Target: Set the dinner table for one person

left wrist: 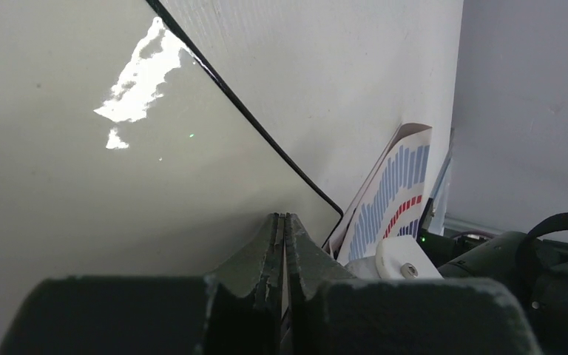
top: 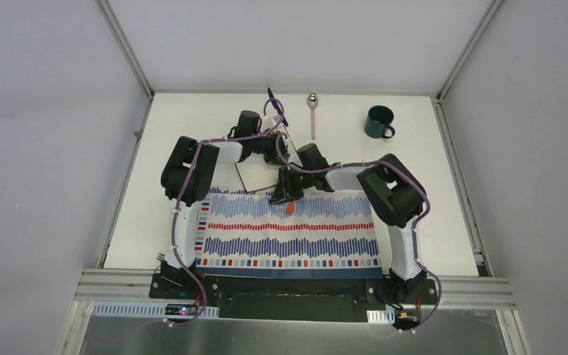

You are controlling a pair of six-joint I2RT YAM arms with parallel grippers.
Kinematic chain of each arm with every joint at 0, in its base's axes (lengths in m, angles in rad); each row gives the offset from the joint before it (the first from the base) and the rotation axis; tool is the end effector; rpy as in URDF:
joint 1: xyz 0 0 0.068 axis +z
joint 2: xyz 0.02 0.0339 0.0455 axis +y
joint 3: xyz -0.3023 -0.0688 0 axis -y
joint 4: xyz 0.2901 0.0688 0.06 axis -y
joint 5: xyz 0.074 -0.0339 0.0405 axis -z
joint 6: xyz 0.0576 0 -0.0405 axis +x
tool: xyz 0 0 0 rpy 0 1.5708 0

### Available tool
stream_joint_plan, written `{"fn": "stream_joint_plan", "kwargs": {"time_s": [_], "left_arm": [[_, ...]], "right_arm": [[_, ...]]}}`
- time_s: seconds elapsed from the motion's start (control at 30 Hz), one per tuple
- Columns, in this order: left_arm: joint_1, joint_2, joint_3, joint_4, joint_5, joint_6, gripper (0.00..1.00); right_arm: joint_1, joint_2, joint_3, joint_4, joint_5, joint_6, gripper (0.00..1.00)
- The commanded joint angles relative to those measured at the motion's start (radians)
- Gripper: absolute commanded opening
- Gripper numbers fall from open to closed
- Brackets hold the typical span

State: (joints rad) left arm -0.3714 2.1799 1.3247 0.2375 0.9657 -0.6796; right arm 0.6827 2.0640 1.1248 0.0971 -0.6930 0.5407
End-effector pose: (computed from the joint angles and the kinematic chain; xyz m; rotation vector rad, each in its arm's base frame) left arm 0.4633 -0.2313 0.1200 0.2584 2.3353 -1.6159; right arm 0.3349 0.3198 0.0928 -0.5436 2.5777 1.3430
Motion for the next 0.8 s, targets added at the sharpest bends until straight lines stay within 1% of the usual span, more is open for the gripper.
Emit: {"fn": "stream_joint_plan", "kwargs": {"time_s": [0.0,0.03,0.07,0.1,0.17,0.2,0.27,0.3,0.33,0.37,0.43,0.6,0.77], "left_arm": [[-0.057,0.007,0.084,-0.076,0.121,0.053,0.07],[-0.057,0.01,0.094,-0.087,0.12,0.057,0.12],[-0.057,0.008,0.101,-0.098,0.118,0.063,0.15],[-0.056,0.0,0.101,-0.1,0.112,0.066,0.15],[-0.056,-0.026,0.099,-0.107,0.11,0.075,0.26],[-0.055,-0.038,0.098,-0.115,0.105,0.082,0.44],[-0.055,-0.061,0.112,-0.165,0.092,0.116,0.55],[-0.055,-0.071,0.124,-0.201,0.087,0.135,0.83],[-0.054,-0.077,0.141,-0.243,0.08,0.158,0.97],[-0.054,-0.083,0.16,-0.287,0.072,0.18,0.99],[-0.052,-0.1,0.185,-0.349,0.056,0.214,0.99],[-0.045,-0.135,0.224,-0.425,0.034,0.25,0.99],[-0.033,-0.128,0.252,-0.493,0.017,0.288,0.99]], "right_arm": [[0.0,0.049,0.033,-0.074,0.068,-0.066,0.32],[0.0,0.046,0.04,-0.082,0.073,-0.069,0.39],[-0.001,0.042,0.049,-0.091,0.073,-0.076,0.45],[-0.004,0.035,0.056,-0.121,0.081,-0.084,0.47],[-0.01,0.012,0.061,-0.142,0.088,-0.092,0.53],[-0.016,0.002,0.067,-0.155,0.09,-0.097,0.55],[-0.03,-0.014,0.084,-0.182,0.091,-0.106,0.56],[-0.037,-0.022,0.094,-0.199,0.091,-0.11,0.57],[-0.045,-0.032,0.104,-0.214,0.095,-0.116,0.58],[-0.054,-0.041,0.113,-0.227,0.094,-0.12,0.59],[-0.073,-0.061,0.125,-0.246,0.086,-0.126,0.59],[-0.141,-0.108,0.146,-0.303,0.084,-0.154,0.61],[-0.205,-0.14,0.14,-0.333,0.077,-0.179,0.63]]}}
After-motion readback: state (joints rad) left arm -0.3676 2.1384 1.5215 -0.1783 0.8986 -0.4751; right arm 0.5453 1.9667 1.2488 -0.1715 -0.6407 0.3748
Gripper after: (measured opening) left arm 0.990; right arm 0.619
